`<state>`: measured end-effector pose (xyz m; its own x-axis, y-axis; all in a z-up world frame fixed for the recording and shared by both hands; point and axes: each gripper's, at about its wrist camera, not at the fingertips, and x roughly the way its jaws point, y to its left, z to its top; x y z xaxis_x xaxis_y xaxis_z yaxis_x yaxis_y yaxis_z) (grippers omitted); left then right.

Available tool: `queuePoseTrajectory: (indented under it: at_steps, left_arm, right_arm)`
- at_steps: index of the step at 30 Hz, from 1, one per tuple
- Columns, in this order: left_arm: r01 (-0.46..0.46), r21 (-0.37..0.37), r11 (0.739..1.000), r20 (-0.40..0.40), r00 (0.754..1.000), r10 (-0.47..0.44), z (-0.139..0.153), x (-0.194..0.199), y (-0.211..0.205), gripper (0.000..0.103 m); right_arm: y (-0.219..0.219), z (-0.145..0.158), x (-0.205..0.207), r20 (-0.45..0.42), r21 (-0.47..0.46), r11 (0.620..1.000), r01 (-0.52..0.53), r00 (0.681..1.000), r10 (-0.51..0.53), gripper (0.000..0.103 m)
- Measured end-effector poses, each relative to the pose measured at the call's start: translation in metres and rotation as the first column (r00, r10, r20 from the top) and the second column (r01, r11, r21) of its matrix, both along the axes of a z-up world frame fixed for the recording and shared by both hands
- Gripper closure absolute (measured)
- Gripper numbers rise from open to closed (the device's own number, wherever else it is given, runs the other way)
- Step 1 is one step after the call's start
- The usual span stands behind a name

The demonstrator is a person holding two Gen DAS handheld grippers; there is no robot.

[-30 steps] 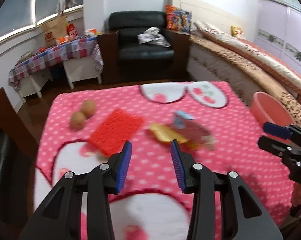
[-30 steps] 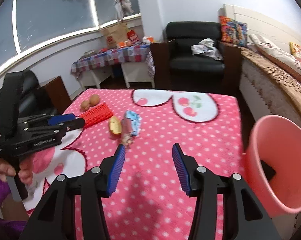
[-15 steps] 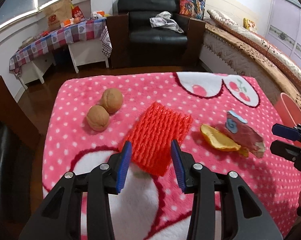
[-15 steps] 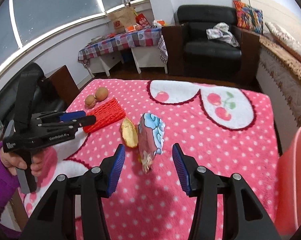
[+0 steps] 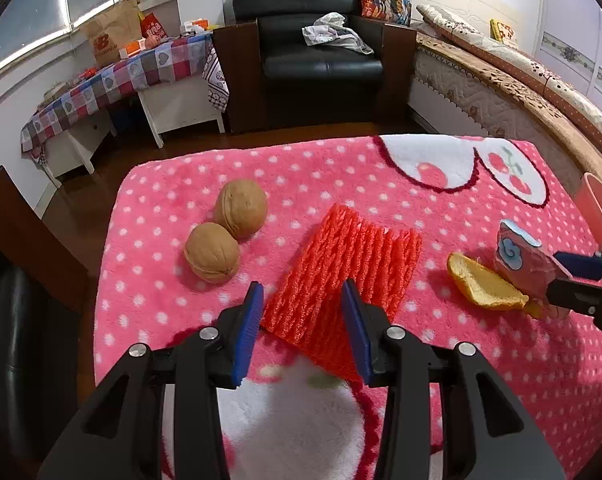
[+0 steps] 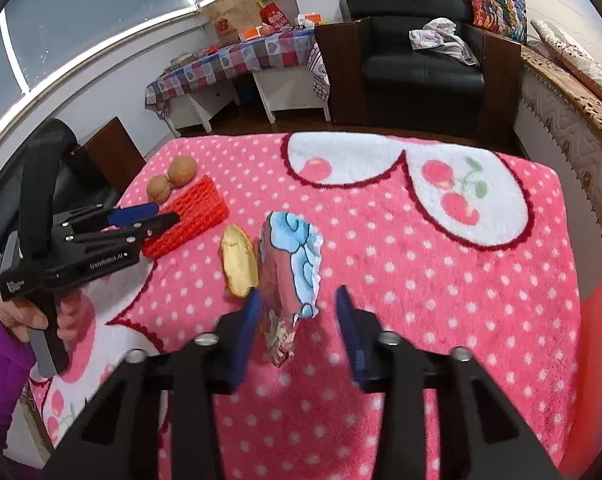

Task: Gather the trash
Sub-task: 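Grasp the red foam net with the left tool while the right tool grasps the wrapper, then carry the red net and wrapper with both tools over the pink bucket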

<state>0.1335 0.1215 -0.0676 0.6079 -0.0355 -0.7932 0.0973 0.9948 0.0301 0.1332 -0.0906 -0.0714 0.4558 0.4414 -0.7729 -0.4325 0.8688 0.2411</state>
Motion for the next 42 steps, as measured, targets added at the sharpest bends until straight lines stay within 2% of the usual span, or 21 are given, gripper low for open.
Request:
queuePoseTrajectory:
  at_steps: [1, 6, 11, 12, 21, 25, 30, 36, 42]
  left_arm:
    - [0.004, 0.004, 1.000, -0.004, 1.000, -0.004, 0.000, 0.000, -0.001, 0.062]
    - [0.028, 0.018, 0.999, -0.001, 1.000, -0.028, 0.001, -0.004, -0.008, 0.063]
    - [0.040, 0.001, 0.999, 0.014, 0.999, -0.040, 0.003, -0.013, -0.012, 0.091]
    - [0.038, -0.005, 0.999, 0.017, 0.999, -0.038, 0.004, -0.015, -0.013, 0.092]
    - [0.048, -0.069, 0.996, 0.072, 0.996, -0.043, 0.026, -0.039, -0.030, 0.094]
    - [0.065, -0.121, 0.991, 0.110, 0.993, -0.052, 0.041, -0.051, -0.045, 0.094]
    - [0.101, -0.172, 0.980, 0.158, 0.985, -0.074, 0.056, -0.064, -0.076, 0.094]
    - [0.151, -0.180, 0.972, 0.208, 0.972, -0.113, 0.065, -0.071, -0.119, 0.094]
    - [0.186, -0.217, 0.958, 0.239, 0.962, -0.133, 0.075, -0.073, -0.153, 0.094]
  right_arm:
    - [0.000, -0.001, 0.000, -0.004, 0.004, 1.000, -0.004, 1.000, 0.004, 0.085]
    - [-0.006, 0.004, -0.006, 0.015, 0.020, 1.000, -0.004, 1.000, 0.004, 0.089]
    - [-0.022, 0.018, -0.013, 0.038, 0.053, 0.998, 0.029, 0.999, -0.031, 0.089]
    - [-0.027, 0.020, -0.014, 0.041, 0.061, 0.997, 0.040, 0.998, -0.042, 0.089]
    - [-0.050, 0.033, -0.029, 0.072, 0.089, 0.992, 0.086, 0.993, -0.092, 0.089]
    - [-0.057, 0.038, -0.040, 0.099, 0.090, 0.991, 0.096, 0.989, -0.105, 0.089]
    - [-0.069, 0.047, -0.056, 0.147, 0.089, 0.987, 0.132, 0.979, -0.144, 0.089]
    - [-0.090, 0.056, -0.070, 0.198, 0.093, 0.976, 0.198, 0.957, -0.213, 0.089]
    - [-0.120, 0.061, -0.081, 0.216, 0.106, 0.958, 0.268, 0.934, -0.285, 0.089]
